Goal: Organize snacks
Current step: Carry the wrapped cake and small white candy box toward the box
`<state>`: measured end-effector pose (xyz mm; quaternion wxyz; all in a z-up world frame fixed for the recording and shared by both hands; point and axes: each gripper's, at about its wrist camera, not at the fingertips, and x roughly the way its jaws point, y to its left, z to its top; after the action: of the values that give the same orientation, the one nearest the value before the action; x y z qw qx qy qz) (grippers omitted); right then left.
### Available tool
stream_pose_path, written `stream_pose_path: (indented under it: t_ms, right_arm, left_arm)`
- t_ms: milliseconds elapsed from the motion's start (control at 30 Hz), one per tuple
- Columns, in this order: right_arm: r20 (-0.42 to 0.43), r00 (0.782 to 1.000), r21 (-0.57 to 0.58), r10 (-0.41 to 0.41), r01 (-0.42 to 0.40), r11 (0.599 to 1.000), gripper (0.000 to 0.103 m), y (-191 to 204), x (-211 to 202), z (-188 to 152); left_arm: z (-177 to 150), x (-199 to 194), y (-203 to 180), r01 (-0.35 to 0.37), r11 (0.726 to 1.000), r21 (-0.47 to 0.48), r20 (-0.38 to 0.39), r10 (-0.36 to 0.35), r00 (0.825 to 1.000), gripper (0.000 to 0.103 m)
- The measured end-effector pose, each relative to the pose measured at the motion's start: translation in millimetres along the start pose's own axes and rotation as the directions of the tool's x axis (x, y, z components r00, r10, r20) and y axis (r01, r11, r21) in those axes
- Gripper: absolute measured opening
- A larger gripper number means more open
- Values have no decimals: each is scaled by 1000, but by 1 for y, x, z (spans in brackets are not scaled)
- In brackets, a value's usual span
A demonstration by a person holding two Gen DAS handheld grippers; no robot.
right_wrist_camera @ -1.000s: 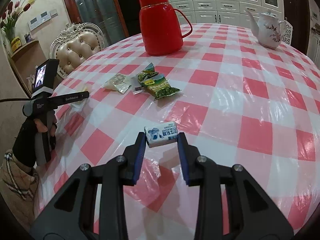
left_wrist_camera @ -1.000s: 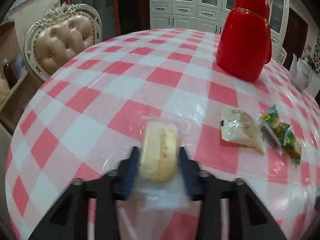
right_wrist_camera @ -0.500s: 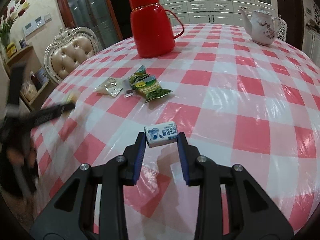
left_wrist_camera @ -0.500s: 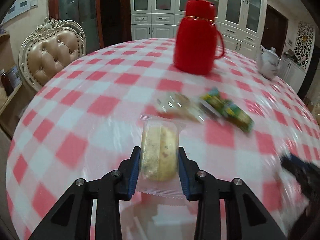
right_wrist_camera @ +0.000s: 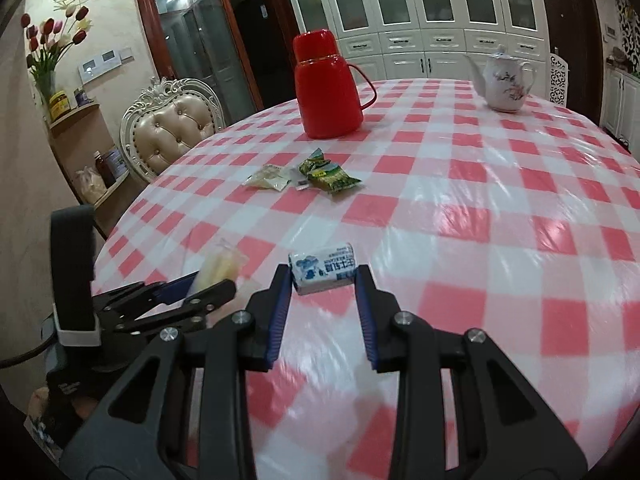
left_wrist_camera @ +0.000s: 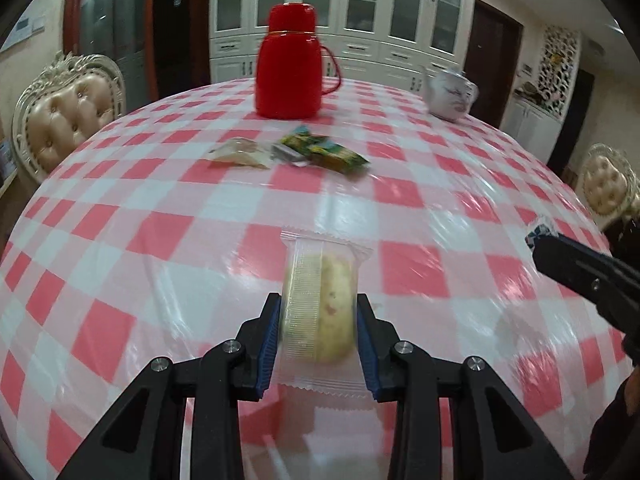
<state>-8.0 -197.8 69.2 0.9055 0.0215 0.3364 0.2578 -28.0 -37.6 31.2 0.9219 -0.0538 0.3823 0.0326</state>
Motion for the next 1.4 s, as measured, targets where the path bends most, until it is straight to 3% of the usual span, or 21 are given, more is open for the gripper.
stream_pose_path:
  t_ms: [733, 1400]
  right_arm:
    - [14, 999, -35, -48, 48, 998, 36, -22, -84, -59]
    - [26, 993, 11, -117, 116, 993, 36, -74, -147, -111]
  left_arm:
    - [-37, -43, -56, 69, 990, 125, 2, -70, 998, 37]
    - [-78, -74, -154, 198, 922, 333, -46, -194, 980, 37]
